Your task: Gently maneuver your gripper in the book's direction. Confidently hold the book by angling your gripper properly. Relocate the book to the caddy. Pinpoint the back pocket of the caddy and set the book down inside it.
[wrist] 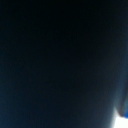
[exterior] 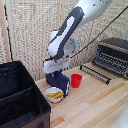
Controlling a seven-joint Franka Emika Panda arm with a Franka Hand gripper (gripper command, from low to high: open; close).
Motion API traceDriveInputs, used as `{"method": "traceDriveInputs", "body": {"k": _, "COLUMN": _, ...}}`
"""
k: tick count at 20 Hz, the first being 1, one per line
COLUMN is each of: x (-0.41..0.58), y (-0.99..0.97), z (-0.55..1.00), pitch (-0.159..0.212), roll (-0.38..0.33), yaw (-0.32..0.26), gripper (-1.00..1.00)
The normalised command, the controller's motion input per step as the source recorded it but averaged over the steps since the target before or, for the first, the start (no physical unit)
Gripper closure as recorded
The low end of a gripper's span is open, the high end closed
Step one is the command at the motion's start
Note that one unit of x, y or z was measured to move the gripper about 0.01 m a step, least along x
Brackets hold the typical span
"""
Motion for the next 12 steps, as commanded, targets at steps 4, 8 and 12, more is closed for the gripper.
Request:
{"method": "traceDriveInputs", "body": {"k": 4, "x": 0.0, "y": 0.14, "z": 0.05, "pitch": -0.017, "roll": -0.016, "yaw": -0.055, "gripper": 1.0}}
{"method": "traceDriveInputs", "body": {"k": 8, "x": 0.039, "y": 0.03, "z": 0.61, "pitch": 0.013, "roll": -0.018, "yaw": -0.179, "gripper": 1.0}}
{"method": "traceDriveInputs", "body": {"k": 12, "x": 0.224, "y": -0.07, "z": 1.0, "pitch": 0.087, "roll": -0.025, "yaw": -0.132, "gripper": 1.0}}
